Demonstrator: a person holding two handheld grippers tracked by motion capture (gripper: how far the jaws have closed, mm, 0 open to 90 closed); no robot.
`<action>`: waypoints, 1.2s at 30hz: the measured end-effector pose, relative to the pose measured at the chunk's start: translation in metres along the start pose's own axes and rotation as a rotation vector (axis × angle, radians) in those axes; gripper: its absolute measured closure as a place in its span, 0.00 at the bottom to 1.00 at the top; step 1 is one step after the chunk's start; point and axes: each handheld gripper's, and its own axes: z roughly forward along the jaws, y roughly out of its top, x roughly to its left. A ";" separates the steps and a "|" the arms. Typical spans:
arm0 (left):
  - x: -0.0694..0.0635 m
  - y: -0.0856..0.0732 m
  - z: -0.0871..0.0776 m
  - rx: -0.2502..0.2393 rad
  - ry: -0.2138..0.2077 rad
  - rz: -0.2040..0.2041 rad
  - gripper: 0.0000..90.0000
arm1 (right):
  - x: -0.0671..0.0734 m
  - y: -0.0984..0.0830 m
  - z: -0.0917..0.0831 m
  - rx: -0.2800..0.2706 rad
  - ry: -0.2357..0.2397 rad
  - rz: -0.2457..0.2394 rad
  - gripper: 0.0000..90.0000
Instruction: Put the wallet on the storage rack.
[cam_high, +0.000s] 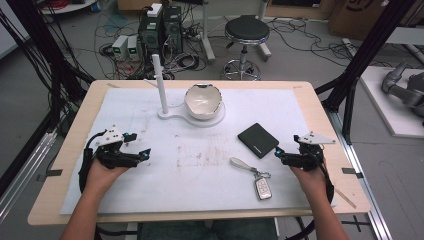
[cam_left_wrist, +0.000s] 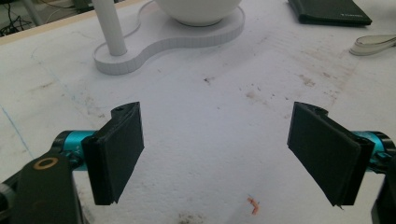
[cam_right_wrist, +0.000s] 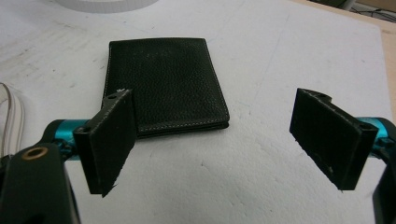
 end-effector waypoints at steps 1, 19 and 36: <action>0.000 0.001 0.001 0.000 -0.001 0.005 0.20 | 0.000 -0.001 0.000 0.000 0.003 0.002 0.17; -0.030 0.048 0.056 0.000 -0.135 0.061 0.20 | -0.002 -0.003 -0.010 -0.005 -0.003 0.004 0.17; -0.064 0.102 0.140 0.010 -0.249 0.076 0.21 | -0.013 -0.014 -0.022 -0.010 -0.013 0.041 0.17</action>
